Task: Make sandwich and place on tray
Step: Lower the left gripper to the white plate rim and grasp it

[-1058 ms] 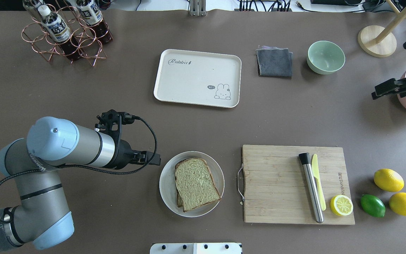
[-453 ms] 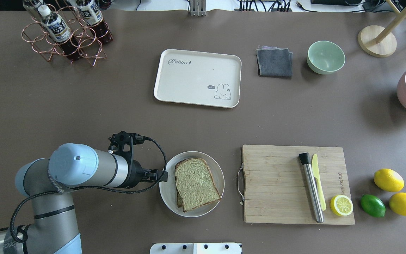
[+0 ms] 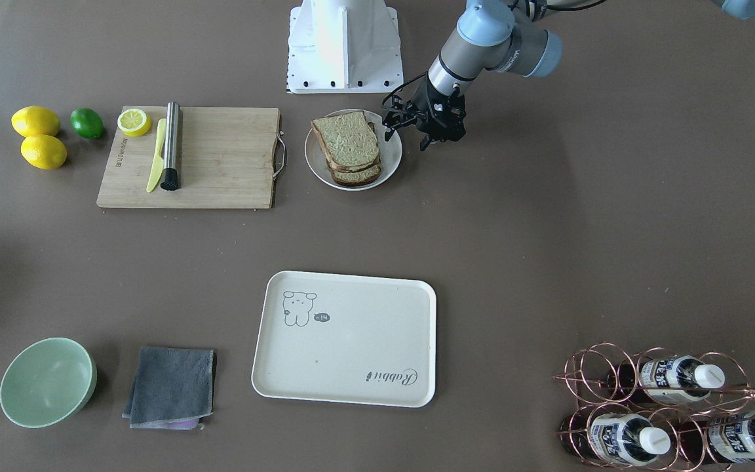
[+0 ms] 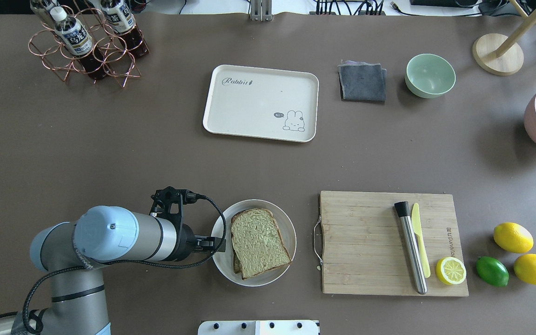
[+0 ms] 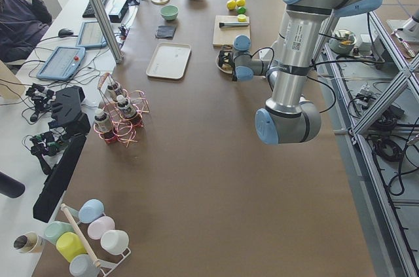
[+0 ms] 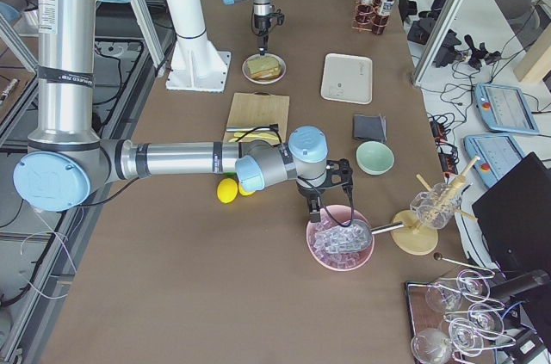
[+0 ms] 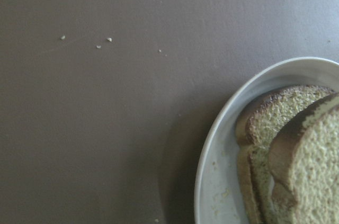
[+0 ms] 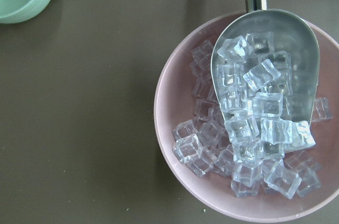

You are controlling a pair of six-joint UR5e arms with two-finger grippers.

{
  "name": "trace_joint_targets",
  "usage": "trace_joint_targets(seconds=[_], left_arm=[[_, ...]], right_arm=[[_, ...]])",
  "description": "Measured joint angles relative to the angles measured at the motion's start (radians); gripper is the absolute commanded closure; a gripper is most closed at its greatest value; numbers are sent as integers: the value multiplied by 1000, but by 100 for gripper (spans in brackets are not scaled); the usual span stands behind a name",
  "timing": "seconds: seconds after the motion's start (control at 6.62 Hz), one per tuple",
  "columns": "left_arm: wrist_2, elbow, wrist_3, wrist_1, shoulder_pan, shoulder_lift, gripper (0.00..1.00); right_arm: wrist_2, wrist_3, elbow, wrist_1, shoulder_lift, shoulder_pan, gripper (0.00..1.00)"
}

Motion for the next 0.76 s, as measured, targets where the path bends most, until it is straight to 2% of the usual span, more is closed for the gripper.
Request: trace_joint_targets(seconds=[0.3,0.45,0.6,0.76], left_arm=[[6,6,0,-8,7,-5,57],[7,16,1,-9,8,-19,59],[6,30,1,-9,8,-38,67],[6,38,1,-9,8,-47,81]], right_arm=[[0,0,0,2,-1,1,0],[0,0,0,2,-1,1,0],[0,0,0,1,-1,1,0],[0,0,0,0,-1,1,0]])
